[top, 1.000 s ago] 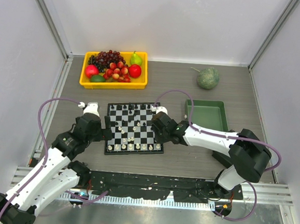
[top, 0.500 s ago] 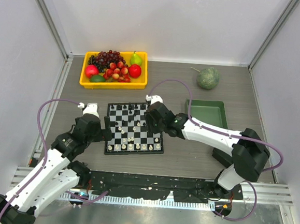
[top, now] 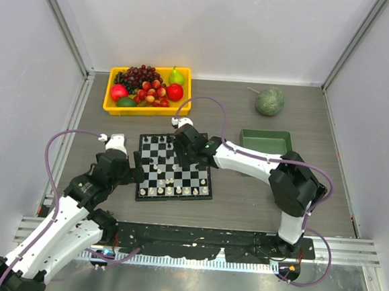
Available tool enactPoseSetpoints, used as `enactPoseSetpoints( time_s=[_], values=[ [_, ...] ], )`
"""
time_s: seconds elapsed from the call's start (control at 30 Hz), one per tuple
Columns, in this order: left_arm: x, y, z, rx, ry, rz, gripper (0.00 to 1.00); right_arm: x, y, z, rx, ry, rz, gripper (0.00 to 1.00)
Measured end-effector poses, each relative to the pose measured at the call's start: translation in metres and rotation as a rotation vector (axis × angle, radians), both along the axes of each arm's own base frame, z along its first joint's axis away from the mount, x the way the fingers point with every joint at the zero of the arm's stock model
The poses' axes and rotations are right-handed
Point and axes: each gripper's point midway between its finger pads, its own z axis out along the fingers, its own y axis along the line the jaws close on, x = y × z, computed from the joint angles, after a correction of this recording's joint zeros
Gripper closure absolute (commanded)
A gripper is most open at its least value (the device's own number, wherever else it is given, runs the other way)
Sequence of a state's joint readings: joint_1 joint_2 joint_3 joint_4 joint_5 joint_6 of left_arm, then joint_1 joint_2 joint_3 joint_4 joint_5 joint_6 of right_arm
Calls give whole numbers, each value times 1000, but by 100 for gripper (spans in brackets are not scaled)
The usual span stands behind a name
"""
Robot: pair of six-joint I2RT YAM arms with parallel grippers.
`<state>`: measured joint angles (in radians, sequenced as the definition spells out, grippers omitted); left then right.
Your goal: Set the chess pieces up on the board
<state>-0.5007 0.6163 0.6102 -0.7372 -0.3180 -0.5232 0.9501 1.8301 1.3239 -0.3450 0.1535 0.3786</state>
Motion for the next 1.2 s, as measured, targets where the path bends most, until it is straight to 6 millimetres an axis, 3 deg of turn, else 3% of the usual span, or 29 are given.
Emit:
enactPoseSetpoints(
  time_s=[0.53,1.2],
  values=[
    [0,1,0,2,-3,4,0,11,13,-24,-62,7,46,67],
    [-1,2,-2,5,2,7,0,14,15,-34,-95,11,65,82]
  ],
)
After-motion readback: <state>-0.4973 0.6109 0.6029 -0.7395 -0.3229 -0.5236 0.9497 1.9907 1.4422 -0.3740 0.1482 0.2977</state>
